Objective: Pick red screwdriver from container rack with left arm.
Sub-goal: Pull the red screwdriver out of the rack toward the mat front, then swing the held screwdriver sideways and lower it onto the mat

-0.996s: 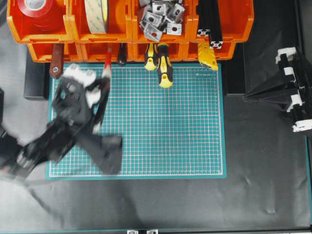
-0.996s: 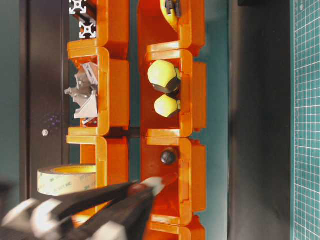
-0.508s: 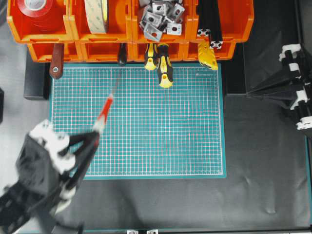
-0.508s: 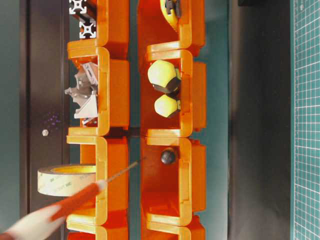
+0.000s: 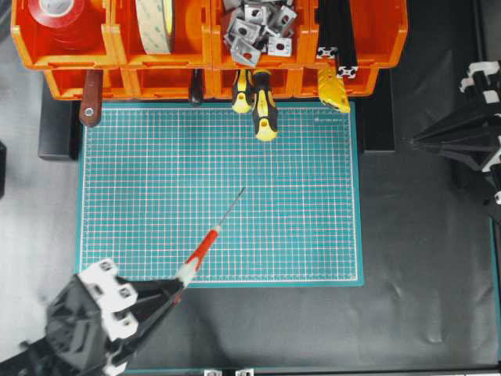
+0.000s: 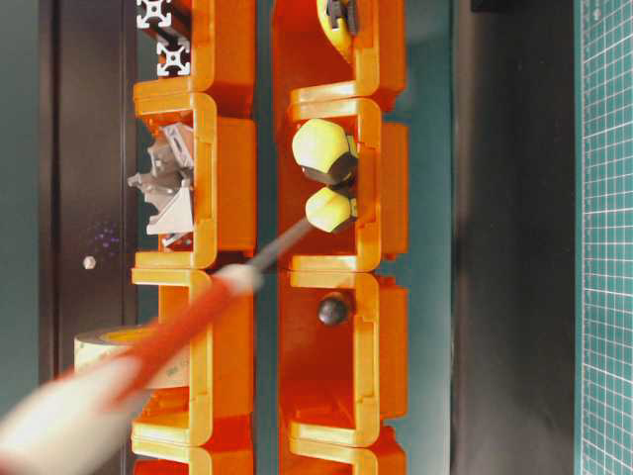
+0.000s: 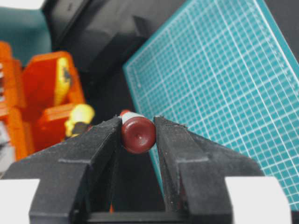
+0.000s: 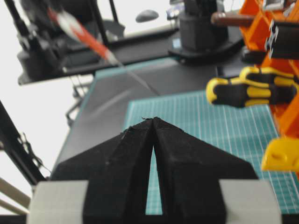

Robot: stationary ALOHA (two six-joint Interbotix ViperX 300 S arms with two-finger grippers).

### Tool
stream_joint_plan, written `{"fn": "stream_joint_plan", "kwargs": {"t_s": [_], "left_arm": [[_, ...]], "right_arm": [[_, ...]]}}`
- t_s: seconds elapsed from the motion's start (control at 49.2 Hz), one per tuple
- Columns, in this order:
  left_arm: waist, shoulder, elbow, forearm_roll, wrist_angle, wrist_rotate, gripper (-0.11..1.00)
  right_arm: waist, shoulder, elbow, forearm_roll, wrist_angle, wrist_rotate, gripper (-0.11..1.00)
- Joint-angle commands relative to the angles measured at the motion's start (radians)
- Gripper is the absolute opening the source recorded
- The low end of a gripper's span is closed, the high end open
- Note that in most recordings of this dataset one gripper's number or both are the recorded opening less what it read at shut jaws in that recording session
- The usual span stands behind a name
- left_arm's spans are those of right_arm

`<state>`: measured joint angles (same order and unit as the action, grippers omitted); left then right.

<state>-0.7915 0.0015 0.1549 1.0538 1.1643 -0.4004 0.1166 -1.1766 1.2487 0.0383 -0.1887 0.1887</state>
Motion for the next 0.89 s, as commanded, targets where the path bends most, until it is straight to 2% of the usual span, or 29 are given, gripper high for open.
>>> {"fn": "stream_joint_plan", "kwargs": {"t_s": [0.0,0.244,0.406,0.874], "left_arm": [[0.037,-0.021,0.046,0.005,-0.064,0.0,0.24],[0.17,-0.041,0.199,0.005,-0.279,-0.012,0.24],[0.252,-0.031,0.264,0.005,-0.353,-0.021,0.24],[0.387,0.014,0.296,0.005,-0.495,-0.021,0.25]], "right_arm": [[-0.006,-0.002,-0.044,0.003,0.006,0.003,-0.01],[-0.032,-0.008,-0.048,0.002,0.048,0.006,-0.01],[-0.049,-0.008,-0.048,0.003,0.049,0.006,-0.01],[-0.055,-0.011,-0.048,0.003,0.051,0.008,-0.01]]}}
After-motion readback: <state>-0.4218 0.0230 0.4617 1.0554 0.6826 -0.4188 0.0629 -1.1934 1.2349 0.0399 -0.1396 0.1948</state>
